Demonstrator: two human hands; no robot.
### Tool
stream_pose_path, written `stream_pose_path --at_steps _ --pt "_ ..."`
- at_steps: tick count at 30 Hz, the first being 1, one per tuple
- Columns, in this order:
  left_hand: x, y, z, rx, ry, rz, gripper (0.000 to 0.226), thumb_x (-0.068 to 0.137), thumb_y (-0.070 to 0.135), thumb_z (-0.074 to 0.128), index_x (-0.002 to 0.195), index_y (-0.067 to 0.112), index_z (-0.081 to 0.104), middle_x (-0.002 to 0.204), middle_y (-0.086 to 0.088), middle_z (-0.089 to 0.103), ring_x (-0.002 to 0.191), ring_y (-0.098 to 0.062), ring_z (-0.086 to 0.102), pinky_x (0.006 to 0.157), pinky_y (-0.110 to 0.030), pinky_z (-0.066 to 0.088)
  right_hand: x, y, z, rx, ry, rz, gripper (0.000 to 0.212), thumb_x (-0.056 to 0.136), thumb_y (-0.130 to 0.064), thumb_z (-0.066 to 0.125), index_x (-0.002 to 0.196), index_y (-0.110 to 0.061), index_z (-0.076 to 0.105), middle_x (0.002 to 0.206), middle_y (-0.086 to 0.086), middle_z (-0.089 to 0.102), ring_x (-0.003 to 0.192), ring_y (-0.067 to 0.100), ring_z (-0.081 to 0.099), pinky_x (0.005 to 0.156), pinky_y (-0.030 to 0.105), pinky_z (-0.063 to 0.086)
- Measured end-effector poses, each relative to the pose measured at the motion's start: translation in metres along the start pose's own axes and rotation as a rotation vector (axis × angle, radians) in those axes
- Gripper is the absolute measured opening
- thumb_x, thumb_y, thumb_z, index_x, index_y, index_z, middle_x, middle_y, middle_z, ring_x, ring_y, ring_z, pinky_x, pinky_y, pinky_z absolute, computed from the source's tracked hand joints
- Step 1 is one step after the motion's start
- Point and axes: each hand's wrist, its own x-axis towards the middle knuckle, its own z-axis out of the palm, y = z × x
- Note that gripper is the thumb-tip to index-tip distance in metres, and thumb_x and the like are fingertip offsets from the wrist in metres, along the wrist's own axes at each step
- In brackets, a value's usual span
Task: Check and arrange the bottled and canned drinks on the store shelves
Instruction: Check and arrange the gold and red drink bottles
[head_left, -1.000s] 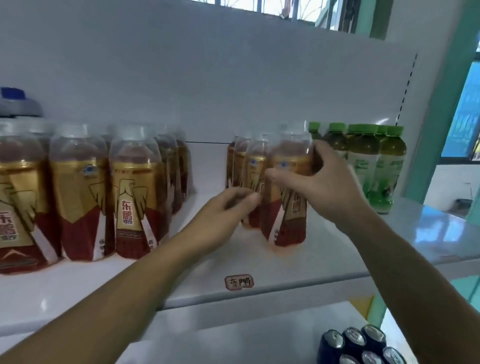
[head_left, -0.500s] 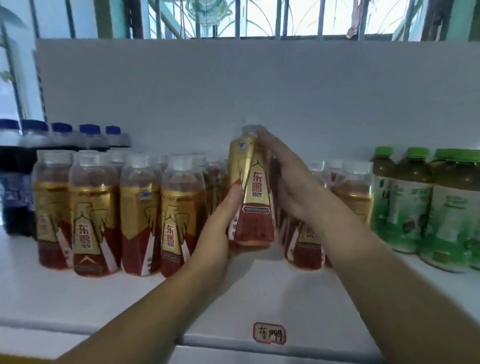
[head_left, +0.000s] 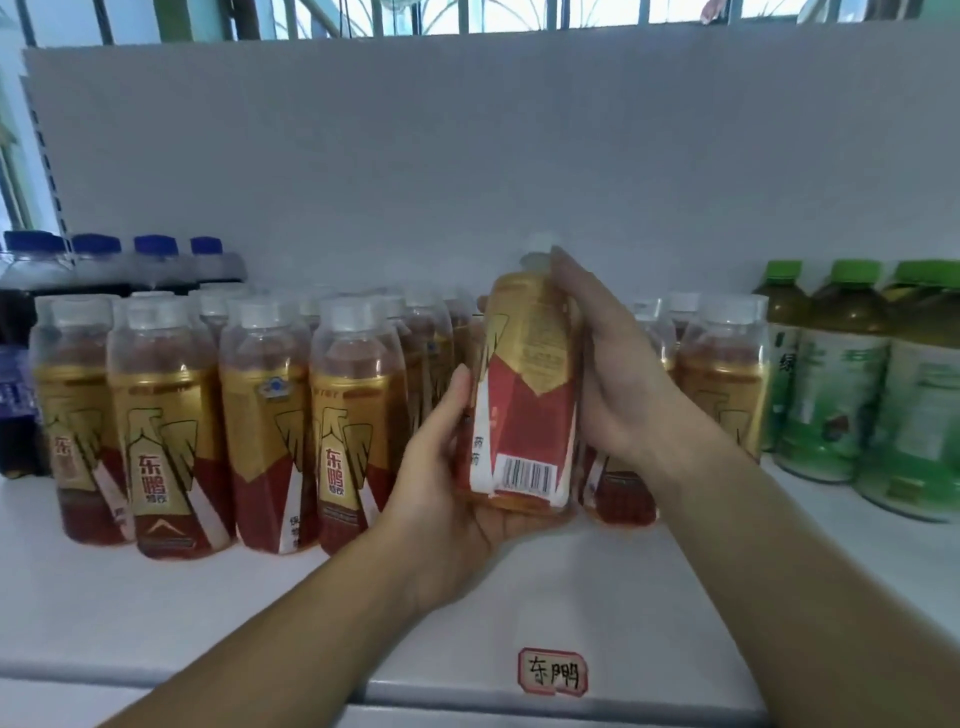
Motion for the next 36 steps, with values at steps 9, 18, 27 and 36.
stream_pose_path --at_steps 9,18,27,36 --pt "0.0039 -0.0047 -0.004 0.277 0.043 0.168 0.055 0.072 0.066 0.061 0.117 0.035 0.064 0.107 0.002 0.076 0.1 -0.018 0.072 0.089 -0.042 0.057 -0.0042 -0.0019 0.0086 -0.104 0.142 -0.243 0.061 0.08 -0.034 0.078 0.131 -0.013 0.055 0.088 -0.002 0.072 0.076 0.014 0.072 0.066 0.031 0.057" --pt "0.0013 0.0002 -0.0003 -0.017 0.022 -0.007 0.056 0.09 0.06 0.049 0.117 0.016 0.072 0.109 -0.013 0.075 0.093 -0.027 0.073 0.075 -0.041 0.06 -0.0036 -0.0035 0.0049 -0.073 0.104 -0.162 0.063 0.08 -0.04 0.076 0.131 -0.012 0.054 0.108 0.017 0.068 0.084 0.027 0.072 0.078 0.042 0.058" --pt "-0.0003 0.0024 -0.0033 -0.111 -0.038 -0.156 0.059 0.095 0.053 0.043 0.106 0.005 0.076 0.101 -0.019 0.074 0.077 -0.03 0.073 0.061 -0.037 0.062 -0.0081 -0.006 0.002 -0.002 0.02 -0.107 0.046 0.089 -0.035 0.069 0.122 -0.003 0.061 0.107 0.015 0.068 0.1 0.031 0.066 0.087 0.044 0.059" --pt "0.0025 -0.0011 -0.0012 0.028 0.039 -0.058 0.057 0.093 0.063 0.044 0.121 0.02 0.07 0.105 -0.01 0.076 0.086 -0.025 0.075 0.068 -0.039 0.059 -0.0017 -0.0011 0.0047 -0.121 0.145 -0.172 0.093 0.074 -0.04 0.078 0.152 -0.012 0.037 0.115 0.006 0.067 0.098 0.02 0.071 0.085 0.039 0.057"
